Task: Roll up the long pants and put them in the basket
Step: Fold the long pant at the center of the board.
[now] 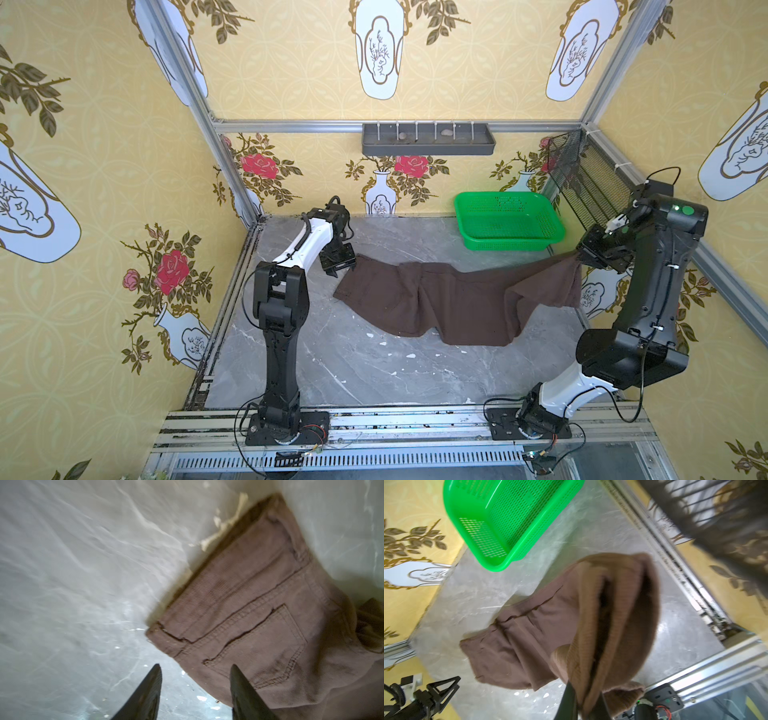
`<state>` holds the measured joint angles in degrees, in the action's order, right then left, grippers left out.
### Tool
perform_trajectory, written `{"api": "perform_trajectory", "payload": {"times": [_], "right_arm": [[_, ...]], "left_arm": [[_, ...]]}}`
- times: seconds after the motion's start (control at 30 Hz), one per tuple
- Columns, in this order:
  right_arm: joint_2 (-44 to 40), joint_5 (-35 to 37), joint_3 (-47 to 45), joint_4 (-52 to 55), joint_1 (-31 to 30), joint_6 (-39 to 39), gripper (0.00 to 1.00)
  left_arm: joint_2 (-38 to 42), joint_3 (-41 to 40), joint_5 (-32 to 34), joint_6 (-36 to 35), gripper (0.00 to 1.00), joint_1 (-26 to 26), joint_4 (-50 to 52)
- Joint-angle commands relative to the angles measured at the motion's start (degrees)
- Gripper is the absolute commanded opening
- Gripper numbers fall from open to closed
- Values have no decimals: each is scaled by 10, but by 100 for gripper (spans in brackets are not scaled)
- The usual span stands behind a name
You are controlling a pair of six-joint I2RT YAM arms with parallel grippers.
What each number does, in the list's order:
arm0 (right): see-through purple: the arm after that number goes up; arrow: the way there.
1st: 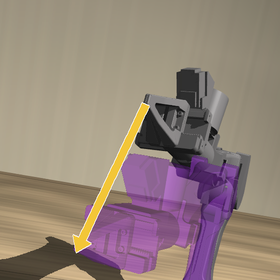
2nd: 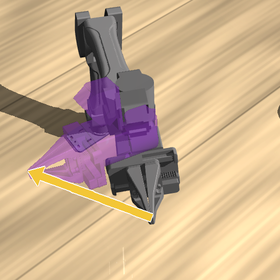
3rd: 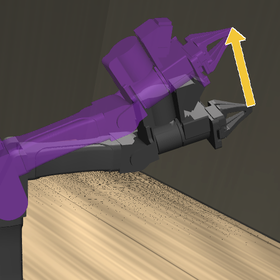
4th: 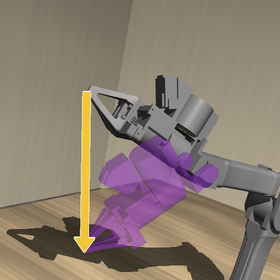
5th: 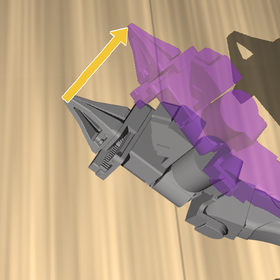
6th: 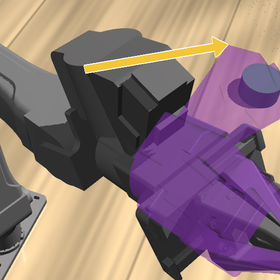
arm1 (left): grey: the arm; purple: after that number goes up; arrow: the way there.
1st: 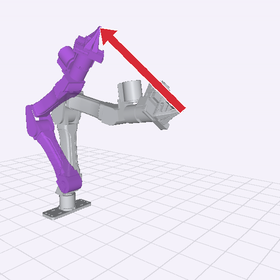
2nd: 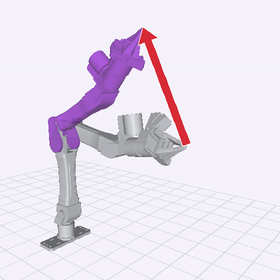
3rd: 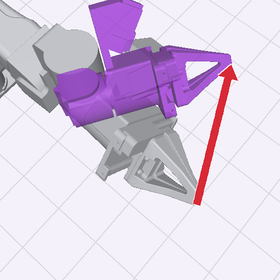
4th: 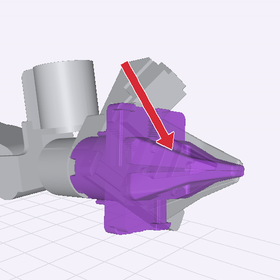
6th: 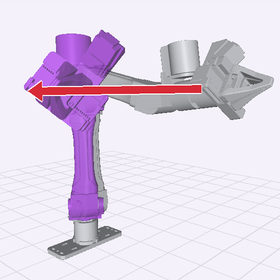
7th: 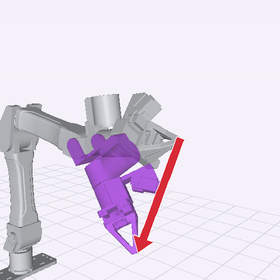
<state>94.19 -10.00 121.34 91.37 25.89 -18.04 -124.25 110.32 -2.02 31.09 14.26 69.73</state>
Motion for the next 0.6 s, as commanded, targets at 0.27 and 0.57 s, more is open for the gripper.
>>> {"api": "perform_trajectory", "payload": {"times": [0.27,0.57], "right_arm": [[-5,87,7,43,43,28,0],[-6,102,13,43,60,32,0]], "left_arm": [[-31,-68,-43,11,54,39,-24],[-52,-79,32,-18,54,24,-11]]}}
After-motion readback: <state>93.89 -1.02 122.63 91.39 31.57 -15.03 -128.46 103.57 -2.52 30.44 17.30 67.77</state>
